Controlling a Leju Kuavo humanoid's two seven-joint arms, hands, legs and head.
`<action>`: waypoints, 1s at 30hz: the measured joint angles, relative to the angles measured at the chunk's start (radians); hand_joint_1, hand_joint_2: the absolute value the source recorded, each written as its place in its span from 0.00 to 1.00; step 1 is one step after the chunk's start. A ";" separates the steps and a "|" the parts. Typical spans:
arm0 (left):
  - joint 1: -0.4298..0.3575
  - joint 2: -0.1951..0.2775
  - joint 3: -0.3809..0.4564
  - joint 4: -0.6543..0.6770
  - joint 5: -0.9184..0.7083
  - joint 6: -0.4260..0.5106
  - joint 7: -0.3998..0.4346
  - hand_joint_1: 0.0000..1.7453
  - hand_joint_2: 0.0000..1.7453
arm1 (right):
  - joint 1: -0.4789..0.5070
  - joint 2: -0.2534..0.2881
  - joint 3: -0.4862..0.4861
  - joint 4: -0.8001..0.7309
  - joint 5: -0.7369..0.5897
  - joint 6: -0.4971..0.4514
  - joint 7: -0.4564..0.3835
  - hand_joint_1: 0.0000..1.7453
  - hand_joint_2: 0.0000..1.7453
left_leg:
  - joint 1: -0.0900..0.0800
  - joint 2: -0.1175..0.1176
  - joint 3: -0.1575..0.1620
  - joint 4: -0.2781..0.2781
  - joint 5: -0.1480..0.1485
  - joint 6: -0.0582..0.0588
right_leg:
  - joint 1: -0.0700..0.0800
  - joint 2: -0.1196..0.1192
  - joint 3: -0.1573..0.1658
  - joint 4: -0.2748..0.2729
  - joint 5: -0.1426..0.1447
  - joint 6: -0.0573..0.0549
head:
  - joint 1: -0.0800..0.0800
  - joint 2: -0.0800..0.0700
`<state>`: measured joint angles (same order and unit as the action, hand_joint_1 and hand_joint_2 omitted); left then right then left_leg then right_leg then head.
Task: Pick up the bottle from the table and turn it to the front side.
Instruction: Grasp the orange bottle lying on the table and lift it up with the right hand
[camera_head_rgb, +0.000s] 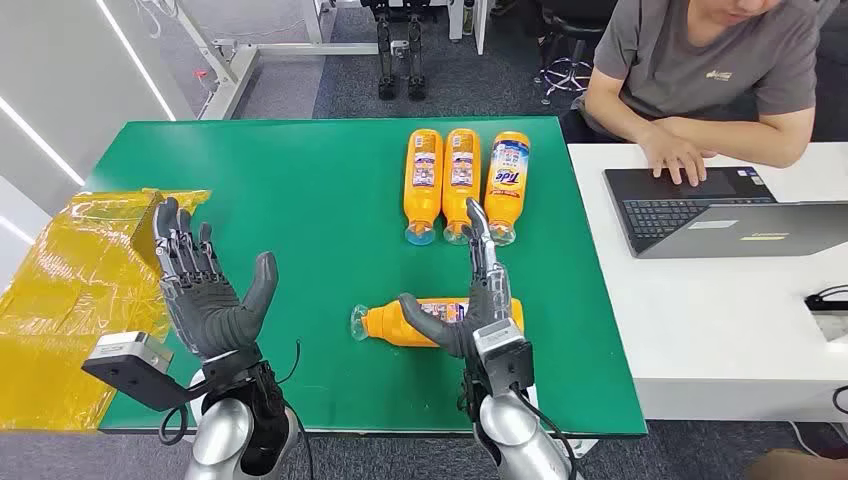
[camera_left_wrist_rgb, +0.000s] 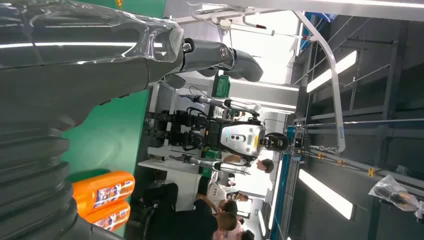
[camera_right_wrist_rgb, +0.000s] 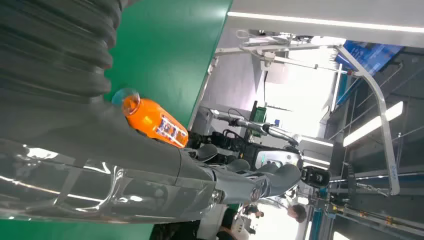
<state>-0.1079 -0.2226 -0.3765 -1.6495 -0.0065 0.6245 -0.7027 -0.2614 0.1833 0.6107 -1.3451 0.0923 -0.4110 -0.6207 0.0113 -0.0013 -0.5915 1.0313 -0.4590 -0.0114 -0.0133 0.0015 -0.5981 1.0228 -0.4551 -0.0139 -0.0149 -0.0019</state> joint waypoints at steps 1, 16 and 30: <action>0.000 0.001 0.000 -0.001 0.000 0.000 0.000 0.00 1.00 | -0.004 -0.002 0.002 0.003 0.016 0.001 0.012 0.00 1.00 | 0.000 0.000 0.000 0.000 0.000 0.000 | 0.000 0.000 0.000 0.000 0.000 0.000 | 0.000 0.000; 0.000 0.006 -0.003 -0.027 0.001 -0.035 0.000 0.00 1.00 | -0.166 -0.104 0.076 0.116 0.402 0.172 0.251 0.00 1.00 | 0.000 0.000 0.000 0.000 0.000 0.000 | 0.000 0.000 0.000 0.000 0.001 0.001 | 0.000 0.000; -0.028 0.006 -0.003 -0.026 0.003 -0.093 0.000 0.00 1.00 | -0.237 -0.216 0.125 0.207 0.605 0.321 0.344 0.00 1.00 | 0.000 0.000 0.000 0.001 0.000 0.000 | 0.000 0.000 0.000 0.000 0.001 0.001 | 0.000 0.000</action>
<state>-0.1364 -0.2171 -0.3797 -1.6758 -0.0034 0.5314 -0.7027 -0.4980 -0.0329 0.7362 -1.1377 0.6971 -0.0896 -0.2762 0.0113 -0.0016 -0.5916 1.0321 -0.4586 -0.0110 -0.0134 0.0015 -0.5982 1.0225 -0.4541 -0.0131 -0.0147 -0.0019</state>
